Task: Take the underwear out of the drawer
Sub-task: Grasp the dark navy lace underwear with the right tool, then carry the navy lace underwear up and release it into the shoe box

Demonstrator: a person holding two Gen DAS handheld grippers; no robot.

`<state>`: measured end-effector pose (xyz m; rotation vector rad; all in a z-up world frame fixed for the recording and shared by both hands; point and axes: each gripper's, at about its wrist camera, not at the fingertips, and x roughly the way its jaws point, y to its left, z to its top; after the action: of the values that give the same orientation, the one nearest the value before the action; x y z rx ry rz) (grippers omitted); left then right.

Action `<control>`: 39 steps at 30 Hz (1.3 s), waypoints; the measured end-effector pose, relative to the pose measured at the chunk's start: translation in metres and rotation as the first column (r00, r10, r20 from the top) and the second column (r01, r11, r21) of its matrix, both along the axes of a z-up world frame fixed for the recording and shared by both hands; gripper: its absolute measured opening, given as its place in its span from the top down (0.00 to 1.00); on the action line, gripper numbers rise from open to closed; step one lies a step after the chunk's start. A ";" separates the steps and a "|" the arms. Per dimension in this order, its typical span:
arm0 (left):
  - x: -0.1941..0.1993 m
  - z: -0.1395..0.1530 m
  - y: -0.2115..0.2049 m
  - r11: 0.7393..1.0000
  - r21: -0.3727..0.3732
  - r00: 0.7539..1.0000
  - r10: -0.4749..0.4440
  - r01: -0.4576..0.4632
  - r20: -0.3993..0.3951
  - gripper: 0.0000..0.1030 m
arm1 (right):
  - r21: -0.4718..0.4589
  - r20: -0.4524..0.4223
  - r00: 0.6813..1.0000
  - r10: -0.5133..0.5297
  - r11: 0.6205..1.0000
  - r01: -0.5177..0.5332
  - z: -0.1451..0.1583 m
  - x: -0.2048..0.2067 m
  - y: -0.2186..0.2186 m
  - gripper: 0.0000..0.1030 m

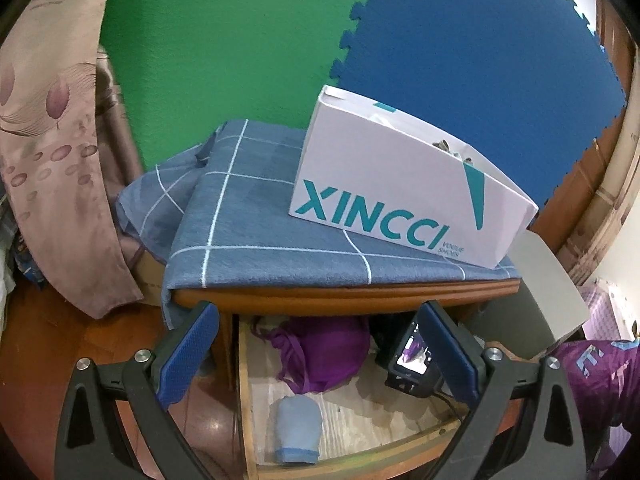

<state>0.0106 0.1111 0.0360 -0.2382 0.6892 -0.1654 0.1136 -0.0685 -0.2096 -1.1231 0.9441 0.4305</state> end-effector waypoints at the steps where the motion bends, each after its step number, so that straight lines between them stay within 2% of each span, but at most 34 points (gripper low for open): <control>1: 0.000 0.000 -0.001 1.000 0.000 1.000 -0.005 0.005 -0.002 0.04 | -0.002 -0.001 1.000 0.003 1.000 -0.003 0.000 0.000 0.001 0.41; 3: 0.001 -0.001 -0.002 1.000 0.004 1.000 -0.008 0.008 -0.003 0.04 | 0.002 -0.005 1.000 0.007 1.000 -0.007 0.000 -0.001 0.001 0.45; 4: 0.000 -0.001 -0.002 1.000 0.006 1.000 -0.008 0.008 -0.001 0.04 | -0.006 -0.012 1.000 0.005 1.000 -0.005 -0.001 -0.001 0.001 0.69; 5: 0.000 -0.001 -0.002 1.000 0.005 1.000 -0.007 0.007 0.001 0.04 | -0.040 -0.016 1.000 0.003 0.999 -0.004 -0.007 0.001 0.003 0.72; 8: 0.000 -0.001 -0.002 1.000 0.005 1.000 -0.007 0.007 -0.002 0.04 | -0.041 -0.056 0.998 -0.012 0.999 0.010 -0.004 0.002 0.000 0.76; 12: 0.001 -0.001 -0.002 1.000 -0.001 1.000 -0.009 0.009 -0.004 0.04 | -0.030 -0.131 0.991 -0.016 0.999 0.012 0.013 -0.010 -0.002 0.81; 17: 0.003 -0.003 -0.006 1.000 -0.003 1.000 -0.018 0.018 -0.024 0.04 | 0.069 -0.270 0.959 -0.085 0.992 0.108 0.047 -0.025 -0.016 0.84; 22: 0.003 -0.007 -0.011 0.999 0.012 0.999 -0.032 0.032 -0.037 0.04 | 0.211 -0.370 0.915 -0.164 0.944 0.254 0.093 -0.029 -0.033 0.85; 25: 0.002 -0.007 -0.015 0.999 0.029 0.998 -0.041 0.042 -0.039 0.04 | 0.309 -0.416 0.886 -0.206 0.884 0.351 0.117 -0.034 -0.056 0.86; 27: 0.001 -0.008 -0.018 0.998 0.039 0.998 -0.044 0.046 -0.038 0.04 | 0.365 -0.448 0.865 -0.225 0.837 0.407 0.123 -0.044 -0.061 0.85; 30: 0.001 -0.009 -0.021 0.998 0.049 0.998 -0.049 0.051 -0.039 0.03 | 0.456 -0.493 0.835 -0.246 0.744 0.488 0.133 -0.046 -0.081 0.85; 32: 0.001 -0.009 -0.023 0.997 0.057 0.998 -0.051 0.053 -0.035 0.03 | 0.518 -0.524 0.817 -0.240 0.672 0.529 0.152 -0.054 -0.087 0.85; 35: 0.001 -0.011 -0.027 0.995 0.065 0.997 -0.070 0.072 -0.040 0.03 | 0.616 -0.538 0.815 -0.215 0.560 0.555 0.164 -0.064 -0.100 0.85; 37: 0.003 -0.012 -0.031 0.994 0.074 0.995 -0.082 0.085 -0.048 0.03 | 0.654 -0.537 0.818 -0.209 0.509 0.559 0.167 -0.066 -0.105 0.85; 39: 0.003 -0.014 -0.034 0.992 0.082 0.995 -0.091 0.095 -0.052 0.03 | 0.682 -0.530 0.824 -0.201 0.475 0.555 0.177 -0.065 -0.110 0.85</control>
<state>0.0139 0.0773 0.0224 -0.1291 0.7541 -0.2194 0.0487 -0.1783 -0.0330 0.0869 1.1201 0.6321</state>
